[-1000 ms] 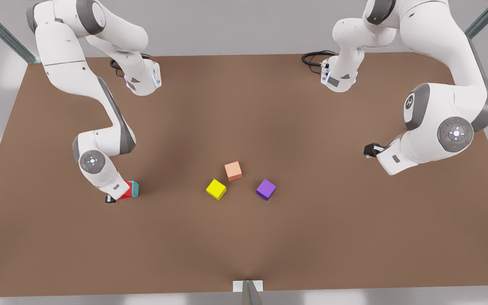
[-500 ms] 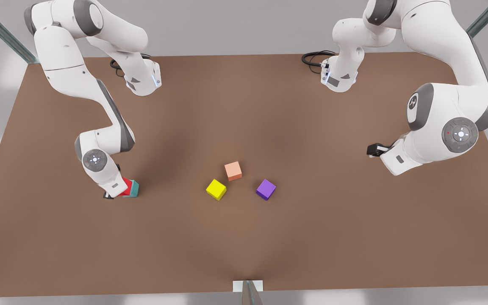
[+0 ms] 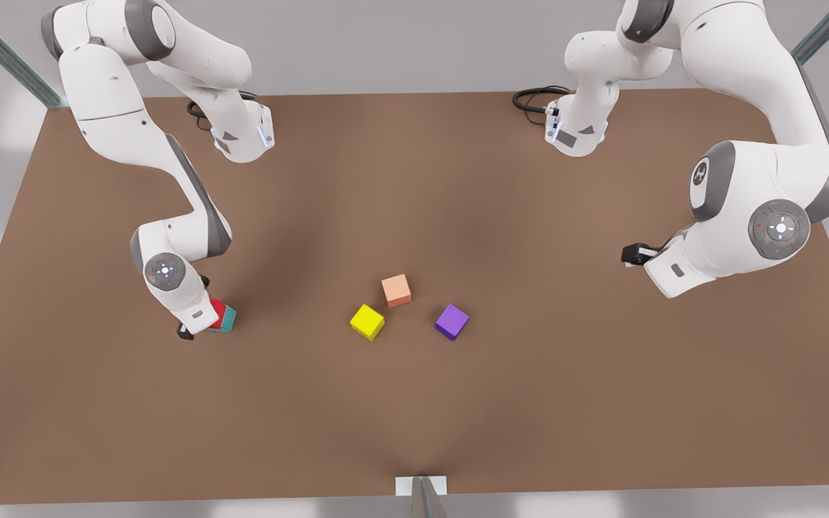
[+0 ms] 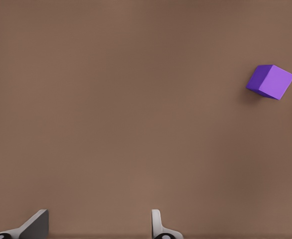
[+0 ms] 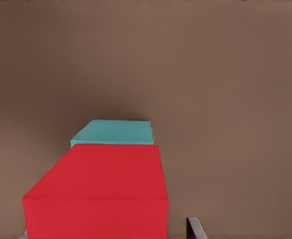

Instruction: Pick up red wooden cube and pass to hand red wooden cube and place in blue wooden cube

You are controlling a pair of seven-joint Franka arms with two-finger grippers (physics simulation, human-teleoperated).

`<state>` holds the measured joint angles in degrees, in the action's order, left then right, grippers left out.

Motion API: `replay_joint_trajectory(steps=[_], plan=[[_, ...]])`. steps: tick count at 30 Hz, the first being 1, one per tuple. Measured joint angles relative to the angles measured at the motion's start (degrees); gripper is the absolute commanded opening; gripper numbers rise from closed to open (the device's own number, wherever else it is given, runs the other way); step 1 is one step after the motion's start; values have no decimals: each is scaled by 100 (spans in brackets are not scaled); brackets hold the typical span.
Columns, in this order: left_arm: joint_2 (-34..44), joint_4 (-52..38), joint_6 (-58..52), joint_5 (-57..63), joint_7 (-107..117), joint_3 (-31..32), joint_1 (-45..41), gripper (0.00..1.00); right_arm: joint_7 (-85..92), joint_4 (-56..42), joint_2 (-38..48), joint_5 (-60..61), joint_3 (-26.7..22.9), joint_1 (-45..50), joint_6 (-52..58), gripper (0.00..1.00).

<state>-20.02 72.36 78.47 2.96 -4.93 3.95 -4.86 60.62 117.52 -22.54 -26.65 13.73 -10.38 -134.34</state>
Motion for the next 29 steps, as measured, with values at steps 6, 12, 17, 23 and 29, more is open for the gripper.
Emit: replay_joint_trajectory(steps=[6,12,17,23,29], plan=[[0,2,-39,2,6,0,2,100,-59,-143,165,189,166,-9,265,100],[0,0,-83,23,5,-1,15,100,-21,-1164,527,953,606,19,1344,100],[-37,-66,-87,32,-3,-12,157,100,-768,-2851,179,1548,585,68,2583,100],[-52,-81,-99,27,-9,-1,196,100,-2135,-4579,483,1843,223,-413,4745,100],[-128,-69,-318,10,-12,66,159,100,-3105,-3943,987,2145,197,-582,5330,100]])
